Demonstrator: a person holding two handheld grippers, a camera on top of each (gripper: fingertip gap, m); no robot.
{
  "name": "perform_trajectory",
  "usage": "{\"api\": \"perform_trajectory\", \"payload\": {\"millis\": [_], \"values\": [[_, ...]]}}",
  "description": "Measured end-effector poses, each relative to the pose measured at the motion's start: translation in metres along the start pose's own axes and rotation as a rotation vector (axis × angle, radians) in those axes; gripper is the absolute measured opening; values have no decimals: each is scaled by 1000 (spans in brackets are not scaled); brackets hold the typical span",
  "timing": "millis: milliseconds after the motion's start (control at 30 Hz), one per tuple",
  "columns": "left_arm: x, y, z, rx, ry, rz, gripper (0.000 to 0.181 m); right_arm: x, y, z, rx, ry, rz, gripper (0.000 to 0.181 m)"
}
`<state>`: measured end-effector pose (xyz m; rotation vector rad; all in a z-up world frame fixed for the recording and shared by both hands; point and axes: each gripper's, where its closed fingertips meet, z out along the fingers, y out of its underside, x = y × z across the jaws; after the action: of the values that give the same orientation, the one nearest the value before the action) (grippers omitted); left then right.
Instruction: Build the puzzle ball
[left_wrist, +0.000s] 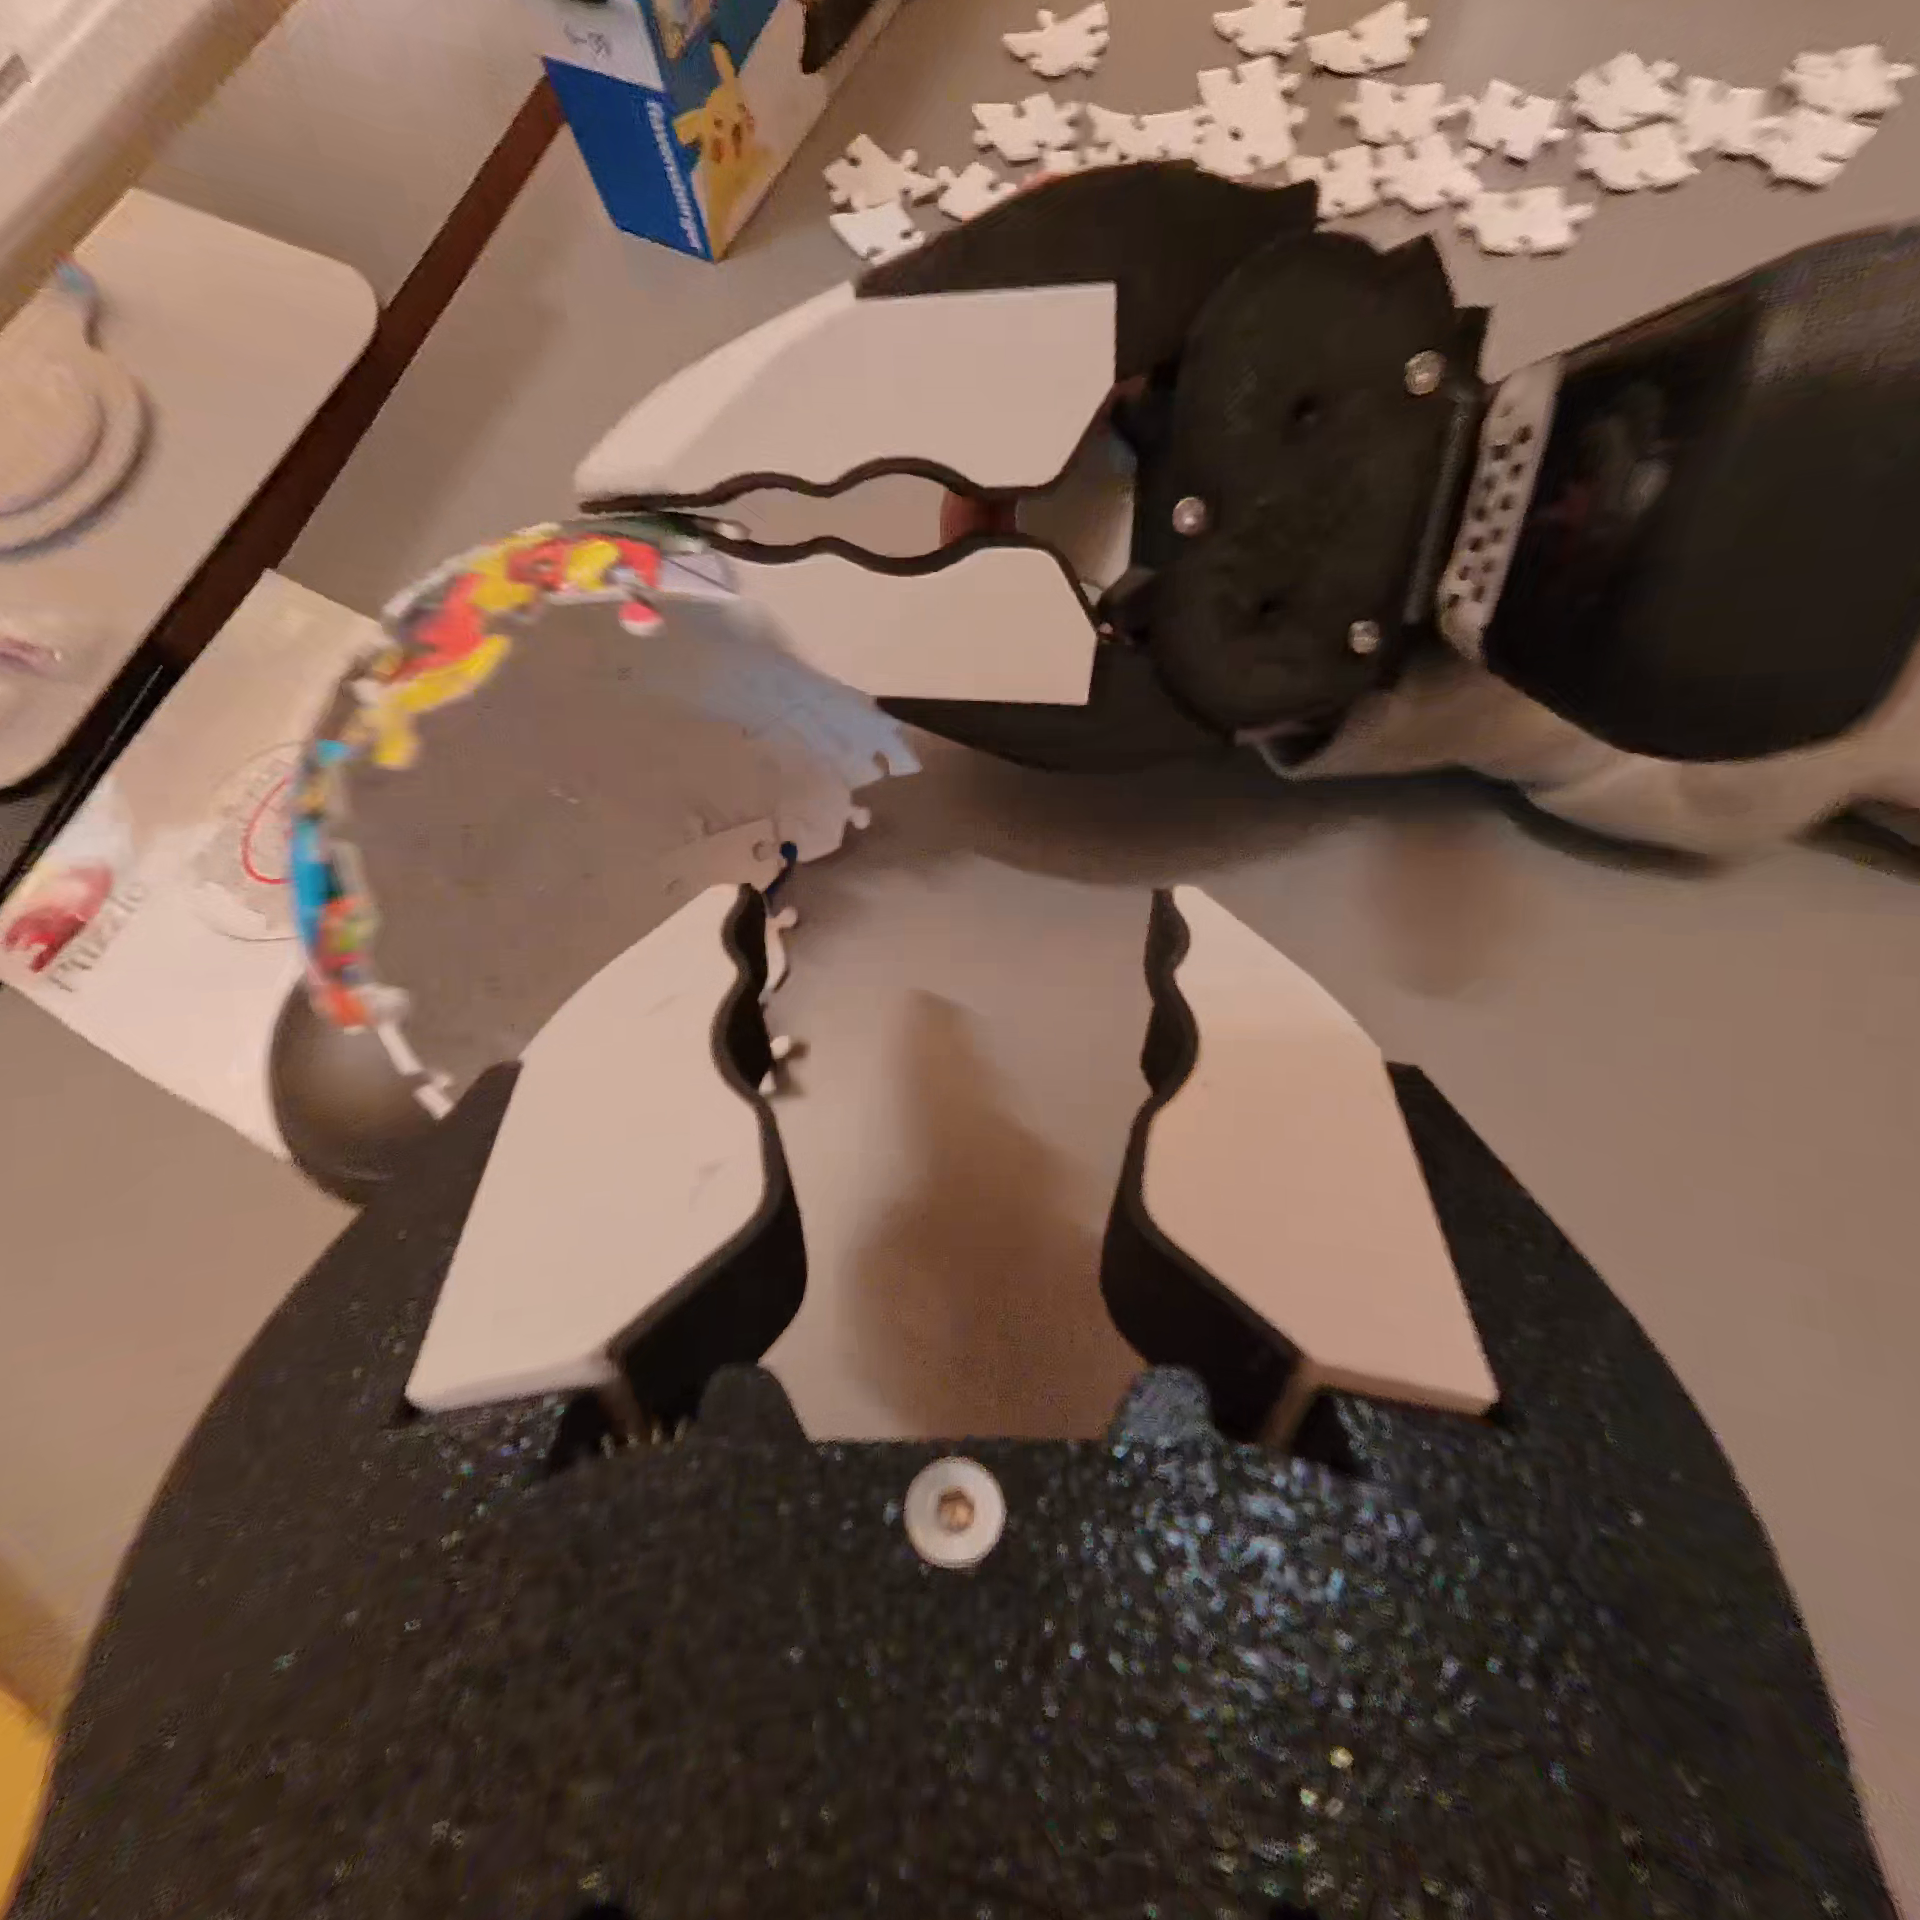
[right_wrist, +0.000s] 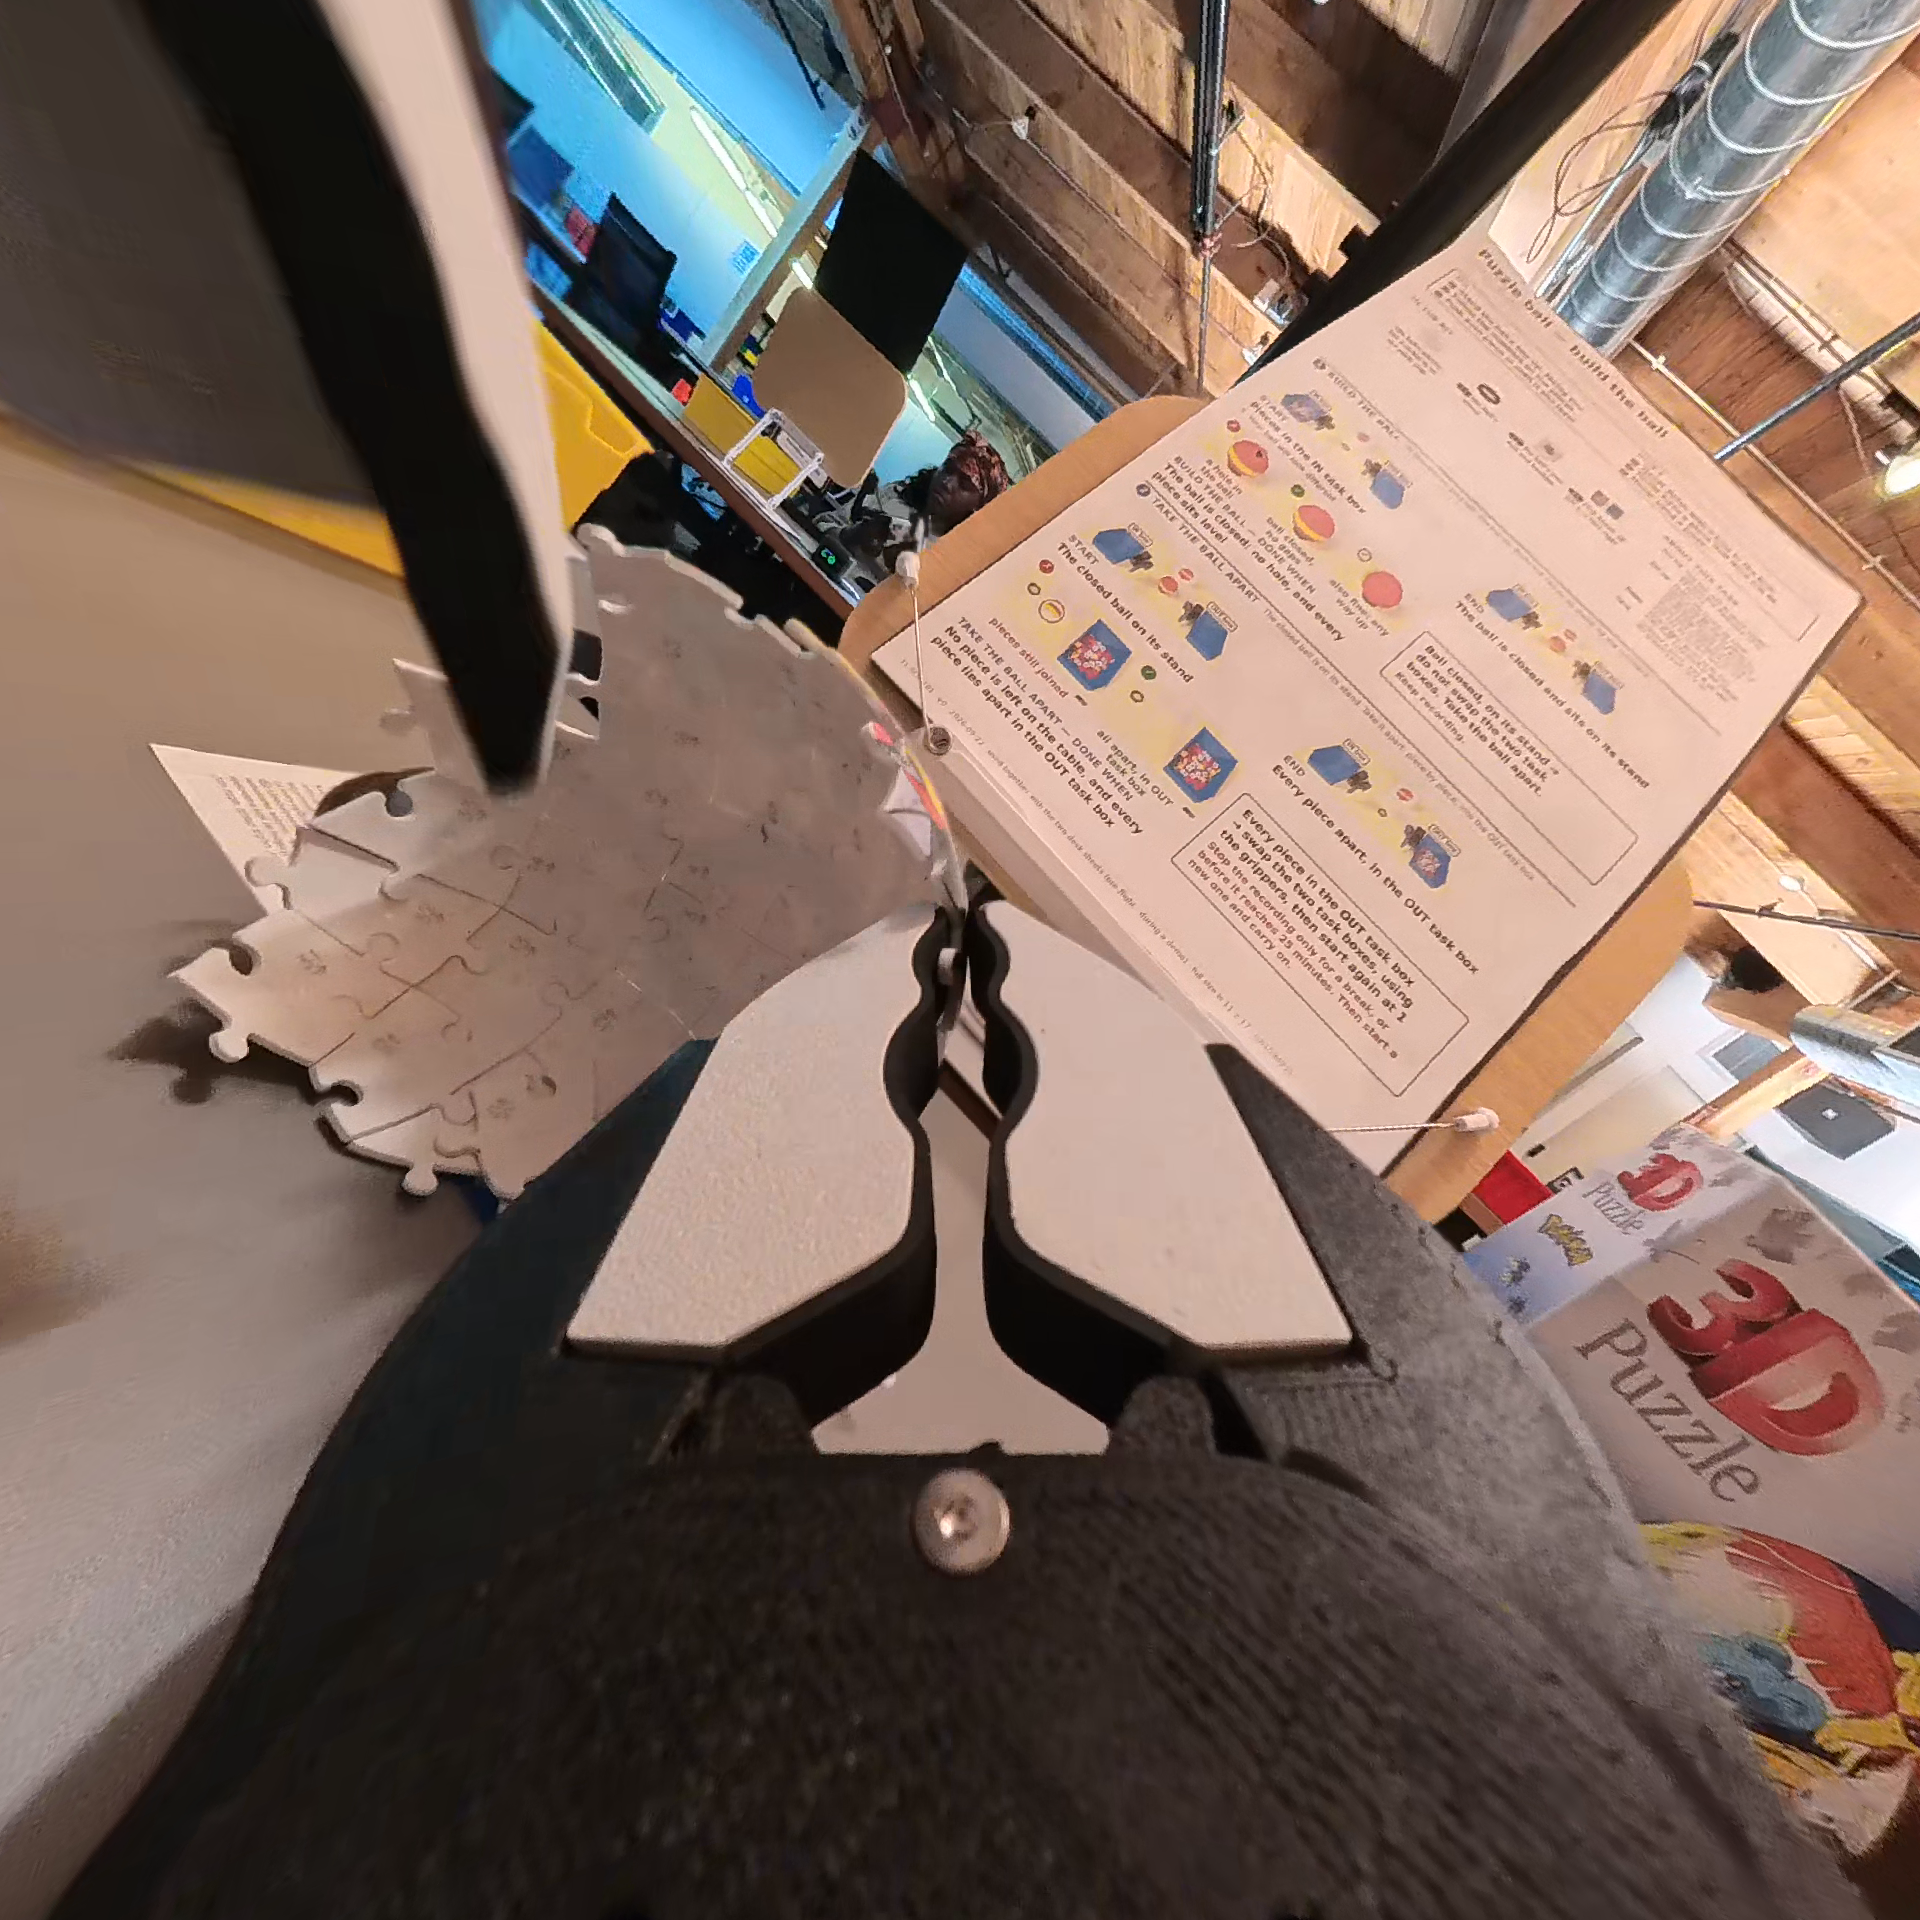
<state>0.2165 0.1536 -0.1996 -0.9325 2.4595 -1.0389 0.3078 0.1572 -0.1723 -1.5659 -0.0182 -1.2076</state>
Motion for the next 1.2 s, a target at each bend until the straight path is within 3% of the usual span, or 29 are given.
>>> {"api": "perform_trajectory", "payload": {"millis": [33,267,767,967,1100,1200], "values": [[1,5,13,5,-37,-15,70,-1,1,1,-3,-5,8,2],[-11,35,59,-47,-139,-39,100,-2,4,1,1,-23,66,3],[-24,36,82,-135,-188,-24,101,-5,6,1,1,-41,108,3],[-18,36,88,-159,-127,-70,95,-6,5,0,7,-48,113,3],[-13,41,85,-202,-99,-79,104,-6,6,0,5,-51,114,3],[-6,43,82,-227,-64,-72,102,-6,5,0,9,-51,112,3]]}}
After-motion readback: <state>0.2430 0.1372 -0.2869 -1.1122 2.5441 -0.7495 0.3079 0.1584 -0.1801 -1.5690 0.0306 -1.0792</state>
